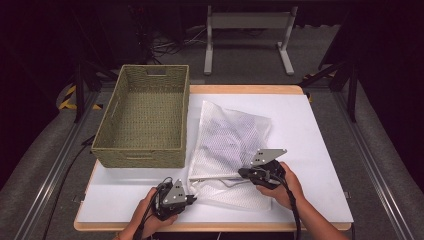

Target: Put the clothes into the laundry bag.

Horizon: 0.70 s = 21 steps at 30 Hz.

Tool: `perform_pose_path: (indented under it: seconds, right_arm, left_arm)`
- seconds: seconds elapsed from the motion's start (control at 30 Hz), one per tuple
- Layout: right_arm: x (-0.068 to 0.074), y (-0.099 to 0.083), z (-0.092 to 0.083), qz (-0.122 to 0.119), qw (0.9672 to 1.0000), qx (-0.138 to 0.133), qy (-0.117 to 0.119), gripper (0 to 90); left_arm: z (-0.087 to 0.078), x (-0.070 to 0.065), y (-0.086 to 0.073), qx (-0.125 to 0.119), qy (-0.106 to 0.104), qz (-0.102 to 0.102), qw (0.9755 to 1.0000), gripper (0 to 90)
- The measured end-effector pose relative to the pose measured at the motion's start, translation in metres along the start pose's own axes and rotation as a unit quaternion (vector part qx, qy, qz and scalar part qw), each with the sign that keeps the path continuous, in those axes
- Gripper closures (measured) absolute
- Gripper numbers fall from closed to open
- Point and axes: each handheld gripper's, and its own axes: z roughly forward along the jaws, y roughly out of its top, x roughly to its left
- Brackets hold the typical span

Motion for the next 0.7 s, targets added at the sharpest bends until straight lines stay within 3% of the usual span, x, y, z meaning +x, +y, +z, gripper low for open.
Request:
perform_pose_path:
  seconds: [0.1,0.27,0.4,0.47,0.63,0.67,0.7]
  right_arm:
    - [-0.001,-0.001,0.001,0.002,1.0,0.002,0.0,87.4]
    - [0.001,-0.001,0.0,0.001,1.0,0.003,0.007,83.2]
    - [0.001,0.0,-0.004,0.003,0.9999,-0.008,0.011,77.4]
    - [0.003,0.002,-0.008,-0.001,0.9998,-0.019,0.01,73.5]
    - [0.007,0.005,-0.012,-0.009,0.9994,-0.032,0.009,73.7]
    - [0.008,0.006,-0.013,-0.008,0.9993,-0.037,0.009,73.7]
    - [0.009,0.008,-0.014,-0.008,0.9988,-0.047,0.003,73.7]
  left_arm:
    - [-0.003,-0.001,-0.003,-0.001,0.003,-0.007,1.0,88.6]
    - [-0.006,-0.001,-0.007,-0.002,-0.018,-0.017,0.9997,84.0]
    - [-0.012,-0.003,-0.011,-0.003,-0.022,-0.021,0.9995,76.9]
    - [-0.018,-0.002,-0.015,-0.002,-0.019,-0.029,0.9994,73.8]
    - [-0.027,0.005,-0.019,-0.019,0.004,-0.058,0.9981,62.6]
    - [-0.029,0.009,-0.02,-0.022,0.021,-0.078,0.9965,57.7]
    - [-0.03,0.013,-0.021,-0.027,0.023,-0.086,0.9957,56.1]
